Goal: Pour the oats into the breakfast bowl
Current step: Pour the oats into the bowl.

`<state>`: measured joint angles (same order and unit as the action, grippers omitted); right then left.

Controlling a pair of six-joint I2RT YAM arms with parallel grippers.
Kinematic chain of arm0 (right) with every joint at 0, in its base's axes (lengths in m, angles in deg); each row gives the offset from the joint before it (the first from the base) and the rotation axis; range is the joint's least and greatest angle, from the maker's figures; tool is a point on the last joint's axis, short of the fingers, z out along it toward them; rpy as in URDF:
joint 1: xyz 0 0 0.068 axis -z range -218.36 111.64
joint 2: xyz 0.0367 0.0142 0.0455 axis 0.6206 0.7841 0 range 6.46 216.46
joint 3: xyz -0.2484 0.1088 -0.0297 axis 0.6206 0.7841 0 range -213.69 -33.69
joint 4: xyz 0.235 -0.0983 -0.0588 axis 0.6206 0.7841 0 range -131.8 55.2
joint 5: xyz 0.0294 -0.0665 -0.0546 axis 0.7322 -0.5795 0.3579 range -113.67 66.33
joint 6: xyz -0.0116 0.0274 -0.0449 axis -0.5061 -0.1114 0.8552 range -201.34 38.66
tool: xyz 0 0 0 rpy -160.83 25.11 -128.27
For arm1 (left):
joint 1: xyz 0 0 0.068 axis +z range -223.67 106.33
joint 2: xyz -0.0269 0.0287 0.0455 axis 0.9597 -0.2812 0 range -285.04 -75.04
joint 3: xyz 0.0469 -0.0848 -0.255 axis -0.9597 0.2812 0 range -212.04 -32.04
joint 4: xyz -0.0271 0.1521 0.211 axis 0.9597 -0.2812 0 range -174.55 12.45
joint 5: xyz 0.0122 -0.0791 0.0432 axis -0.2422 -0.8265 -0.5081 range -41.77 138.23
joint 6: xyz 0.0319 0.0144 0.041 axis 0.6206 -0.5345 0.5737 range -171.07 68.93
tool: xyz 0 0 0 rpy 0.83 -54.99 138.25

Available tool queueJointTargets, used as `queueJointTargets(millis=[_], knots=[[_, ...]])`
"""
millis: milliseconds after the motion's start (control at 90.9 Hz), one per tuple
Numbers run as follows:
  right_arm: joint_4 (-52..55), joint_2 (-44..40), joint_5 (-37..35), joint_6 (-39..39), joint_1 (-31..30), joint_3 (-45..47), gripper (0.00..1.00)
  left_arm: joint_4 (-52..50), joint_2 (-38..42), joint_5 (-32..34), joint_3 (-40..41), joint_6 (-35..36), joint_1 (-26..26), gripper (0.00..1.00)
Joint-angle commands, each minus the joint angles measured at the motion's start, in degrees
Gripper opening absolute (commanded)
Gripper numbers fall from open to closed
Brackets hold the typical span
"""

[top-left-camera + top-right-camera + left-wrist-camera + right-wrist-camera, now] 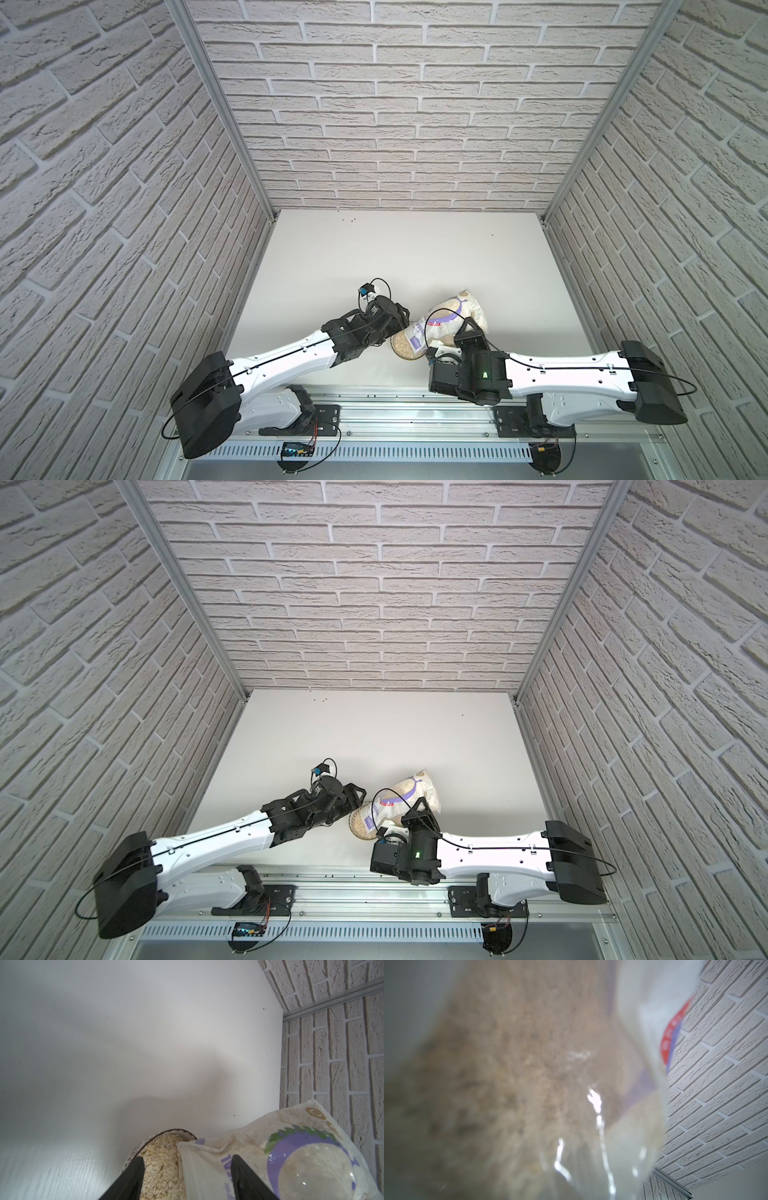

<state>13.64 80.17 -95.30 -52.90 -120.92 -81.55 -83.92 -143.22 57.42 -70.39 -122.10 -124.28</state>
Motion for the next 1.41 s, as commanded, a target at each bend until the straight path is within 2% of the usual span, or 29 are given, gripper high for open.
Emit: queueJointTargets(millis=[0,44,110,143,165,209,242,352,715,1023,1397], knots=[[3.47,-0.11,-11.22,-4.40,0.26,-1.51,0.03,0.98,-0.61,0.49,-1.00,0.13,-0.17,0.69],[4.05,-0.75,-10.52,-7.29,1.01,-3.58,0.03,0.60,-0.63,0.35,-1.30,0.25,-0.11,0.69],[-5.60,-2.48,-8.17,-0.22,-0.42,-0.87,0.03,0.80,-0.79,0.44,-1.26,0.11,-0.12,0.69],[-6.57,-1.61,-9.07,2.91,-0.93,1.08,0.03,1.05,-0.91,0.45,-1.20,0.09,-0.12,0.69],[-3.87,-0.60,-9.71,2.16,-0.73,1.18,0.03,1.13,-0.97,0.40,-1.25,0.09,-0.17,0.69],[3.45,1.47,-9.07,-6.86,0.61,-1.44,0.03,0.90,-1.10,0.24,-1.43,0.18,-0.14,0.69],[4.41,1.51,-8.14,-10.53,1.25,-3.05,0.03,0.56,-1.09,0.09,-1.62,0.26,-0.16,0.69],[-3.65,-2.12,-5.89,-5.28,0.66,-0.17,0.03,0.87,-0.49,0.29,-1.15,-0.23,-0.11,0.69],[-1.05,-4.63,-0.04,-12.43,2.10,0.92,0.03,-1.45,1.92,1.97,-2.02,0.11,-0.12,0.69],[-4.40,-13.48,6.22,-15.27,3.95,2.28,0.03,-8.56,9.88,9.85,-5.01,2.33,0.03,0.69],[-14.44,-22.52,10.80,-14.83,5.62,2.04,0.03,-14.05,14.45,17.52,-9.63,7.53,0.70,0.69]])
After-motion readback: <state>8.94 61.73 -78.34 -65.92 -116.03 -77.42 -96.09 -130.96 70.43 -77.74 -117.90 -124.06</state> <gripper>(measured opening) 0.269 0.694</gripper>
